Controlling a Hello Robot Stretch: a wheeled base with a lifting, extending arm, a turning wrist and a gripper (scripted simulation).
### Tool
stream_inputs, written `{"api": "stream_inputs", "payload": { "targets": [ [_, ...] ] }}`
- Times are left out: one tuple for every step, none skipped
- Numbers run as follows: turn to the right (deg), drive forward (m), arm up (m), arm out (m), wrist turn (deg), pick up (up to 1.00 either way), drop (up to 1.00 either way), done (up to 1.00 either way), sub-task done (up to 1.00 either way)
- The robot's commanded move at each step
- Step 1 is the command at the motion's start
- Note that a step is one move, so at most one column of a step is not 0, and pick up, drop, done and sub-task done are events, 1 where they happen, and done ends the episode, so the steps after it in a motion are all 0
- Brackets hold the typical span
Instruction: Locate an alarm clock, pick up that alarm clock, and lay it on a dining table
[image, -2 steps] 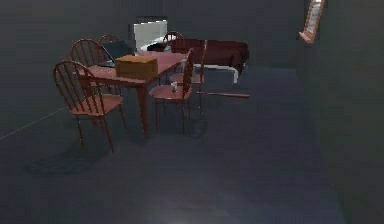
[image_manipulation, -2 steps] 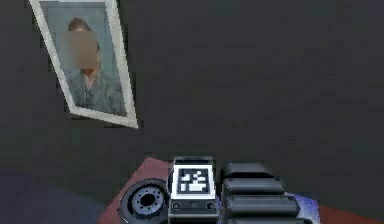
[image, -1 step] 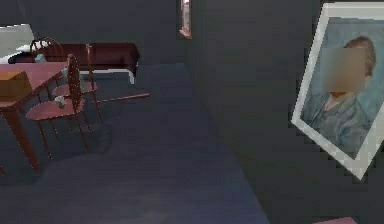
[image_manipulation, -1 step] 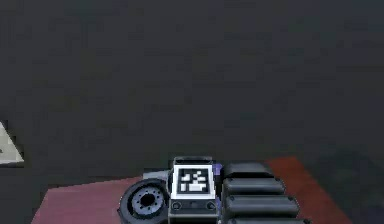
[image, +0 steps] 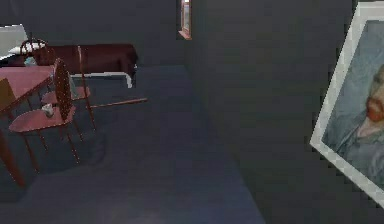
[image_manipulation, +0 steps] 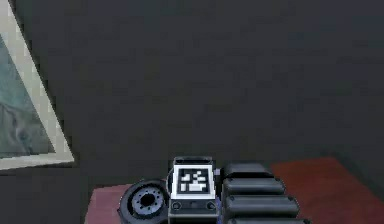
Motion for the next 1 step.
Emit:
{"api": "stream_inputs", "payload": {
  "targets": [
    [-45.0, 0.00, 0.00, 0.00, 0.0, 0.00, 0.00, 0.00, 0.00]
  ]
}}
